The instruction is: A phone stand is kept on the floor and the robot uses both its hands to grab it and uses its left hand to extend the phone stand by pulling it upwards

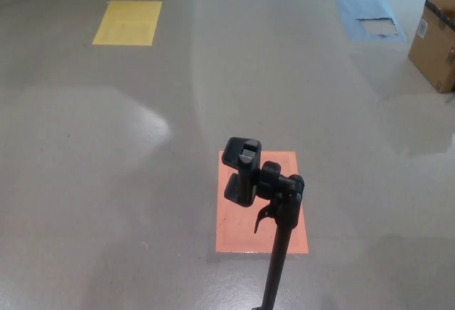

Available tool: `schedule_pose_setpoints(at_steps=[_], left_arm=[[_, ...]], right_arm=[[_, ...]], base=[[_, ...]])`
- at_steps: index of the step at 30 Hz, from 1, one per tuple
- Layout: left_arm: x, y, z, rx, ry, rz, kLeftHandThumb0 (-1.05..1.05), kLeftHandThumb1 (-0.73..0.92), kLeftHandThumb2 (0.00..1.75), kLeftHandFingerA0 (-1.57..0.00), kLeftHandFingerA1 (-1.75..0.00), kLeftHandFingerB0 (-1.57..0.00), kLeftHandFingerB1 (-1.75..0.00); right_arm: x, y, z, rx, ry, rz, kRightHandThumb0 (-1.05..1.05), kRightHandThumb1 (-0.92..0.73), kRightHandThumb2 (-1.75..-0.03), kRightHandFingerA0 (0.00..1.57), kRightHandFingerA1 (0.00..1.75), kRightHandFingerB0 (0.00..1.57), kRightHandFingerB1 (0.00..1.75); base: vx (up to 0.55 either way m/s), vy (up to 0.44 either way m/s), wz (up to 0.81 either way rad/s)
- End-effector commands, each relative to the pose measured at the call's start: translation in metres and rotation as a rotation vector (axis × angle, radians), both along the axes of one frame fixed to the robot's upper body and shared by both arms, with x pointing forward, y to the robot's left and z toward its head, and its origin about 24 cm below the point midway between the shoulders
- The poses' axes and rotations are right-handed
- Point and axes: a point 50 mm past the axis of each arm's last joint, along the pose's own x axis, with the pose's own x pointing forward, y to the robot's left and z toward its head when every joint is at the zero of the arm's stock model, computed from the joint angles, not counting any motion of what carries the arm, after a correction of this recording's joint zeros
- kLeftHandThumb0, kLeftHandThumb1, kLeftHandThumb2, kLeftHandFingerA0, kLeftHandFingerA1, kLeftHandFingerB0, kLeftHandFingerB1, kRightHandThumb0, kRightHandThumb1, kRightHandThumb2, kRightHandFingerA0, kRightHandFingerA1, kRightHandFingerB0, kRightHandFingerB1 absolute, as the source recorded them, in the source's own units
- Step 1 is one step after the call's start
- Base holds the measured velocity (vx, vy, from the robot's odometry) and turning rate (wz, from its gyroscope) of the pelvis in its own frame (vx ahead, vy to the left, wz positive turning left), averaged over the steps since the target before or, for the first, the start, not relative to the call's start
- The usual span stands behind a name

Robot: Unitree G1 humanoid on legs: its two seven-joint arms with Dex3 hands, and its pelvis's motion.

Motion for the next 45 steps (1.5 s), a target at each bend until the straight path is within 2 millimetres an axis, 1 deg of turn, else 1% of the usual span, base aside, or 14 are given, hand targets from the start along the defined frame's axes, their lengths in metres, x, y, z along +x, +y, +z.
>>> schedule_pose_setpoints(at_steps=[1, 2, 4, 14, 15, 22, 24, 25, 27, 36, 40, 41, 43, 45], left_arm=[[0.004, 0.014, 0.071, -0.086, -0.552, 0.054, -0.85, 0.84, 0.64, -0.38, -0.69, -0.35, -0.52], [0.004, 0.014, 0.072, -0.090, -0.553, 0.055, -0.82, 0.63, 1.05, -0.38, -0.69, -0.33, -0.59], [0.006, 0.016, 0.075, -0.091, -0.559, 0.053, -0.85, 0.84, 0.65, -0.38, -0.67, -0.36, -0.51], [0.026, 0.003, 0.085, -0.152, -0.615, 0.003, -1.02, 0.72, 0.81, -0.31, -0.63, -0.28, -0.51], [0.031, -0.001, 0.087, -0.166, -0.628, -0.007, -0.96, 0.87, 0.66, -0.30, -0.59, -0.28, -0.49], [0.061, -0.028, 0.107, -0.262, -0.706, -0.110, -0.99, 0.90, 0.67, -0.30, -0.67, -0.19, -0.56], [0.073, -0.041, 0.115, -0.305, -0.730, -0.152, -1.03, 0.91, 0.68, -0.28, -0.69, -0.12, -0.57], [0.079, -0.049, 0.120, -0.324, -0.743, -0.176, -1.05, 0.70, 1.13, -0.28, -0.71, -0.09, -0.59], [0.087, -0.062, 0.126, -0.352, -0.757, -0.200, -1.05, 0.89, 0.66, -0.24, -0.75, -0.08, -0.61], [0.104, -0.097, 0.117, -0.480, -0.744, -0.159, -1.05, 0.90, 0.70, -0.19, -0.85, -0.14, -0.67], [0.114, -0.115, 0.109, -0.530, -0.713, -0.158, -1.05, 0.85, 0.69, -0.19, -0.83, -0.15, -0.66], [0.116, -0.118, 0.108, -0.539, -0.708, -0.156, -1.05, 0.62, 1.08, -0.18, -0.74, -0.15, -0.63], [0.119, -0.120, 0.108, -0.545, -0.705, -0.155, -1.05, 0.62, 1.08, -0.18, -0.74, -0.15, -0.63], [0.124, -0.126, 0.108, -0.553, -0.692, -0.172, -1.05, 0.84, 0.70, -0.14, -0.85, -0.11, -0.64]], right_arm=[[-0.006, -0.004, 0.073, 0.020, -0.596, -0.041, -0.44, -0.51, -0.58, 0.25, 0.33, 0.09, 0.21], [-0.006, -0.003, 0.073, 0.023, -0.598, -0.037, -0.45, -0.52, -0.58, 0.25, 0.33, 0.09, 0.21], [-0.007, -0.001, 0.074, 0.024, -0.601, -0.030, -0.46, -0.52, -0.59, 0.24, 0.33, 0.08, 0.21], [0.017, 0.012, 0.105, 0.103, -0.615, 0.096, -0.35, -0.30, -0.90, 0.00, 0.48, 0.00, 0.50], [0.021, 0.013, 0.107, 0.103, -0.608, 0.115, -0.70, -0.45, -0.78, 0.11, 0.39, 0.05, 0.29], [0.043, 0.020, 0.112, 0.102, -0.574, 0.217, -0.72, -0.56, -0.58, 0.13, 0.26, 0.02, 0.23], [0.052, 0.023, 0.111, 0.107, -0.568, 0.238, -0.77, -0.47, -0.85, 0.14, 0.27, 0.00, 0.10], [0.058, 0.025, 0.110, 0.111, -0.568, 0.251, -0.84, -0.51, -0.85, 0.06, 0.22, 0.00, 0.03], [0.066, 0.027, 0.109, 0.112, -0.568, 0.262, -0.83, -0.50, -0.85, 0.05, 0.23, 0.00, 0.05], [0.082, 0.038, 0.113, 0.112, -0.597, 0.272, -0.75, -0.57, -0.61, 0.04, 0.30, 0.00, 0.02], [0.084, 0.042, 0.112, 0.140, -0.583, 0.273, -0.87, -0.53, -0.86, 0.15, 0.15, 0.00, 0.02], [0.084, 0.043, 0.112, 0.142, -0.582, 0.275, -0.87, -0.53, -0.87, 0.14, 0.18, 0.00, 0.03], [0.085, 0.045, 0.113, 0.145, -0.585, 0.276, -0.76, -0.57, -0.61, 0.03, 0.32, 0.00, 0.02], [0.087, 0.049, 0.114, 0.158, -0.587, 0.277, -0.88, -0.53, -0.85, 0.15, 0.15, 0.00, 0.02]], base=[[0.00, 0.000, 0.00], [0.00, 0.000, 0.00], [0.00, 0.000, 0.00], [0.00, 0.000, 0.00], [0.00, 0.000, 0.00], [0.00, 0.000, 0.00], [0.00, 0.000, 0.00], [0.00, 0.000, 0.00], [0.00, 0.000, 0.00], [0.00, 0.000, 0.00], [0.00, 0.000, 0.00], [0.00, 0.000, 0.00], [0.00, 0.000, 0.00], [0.00, 0.000, 0.00]])
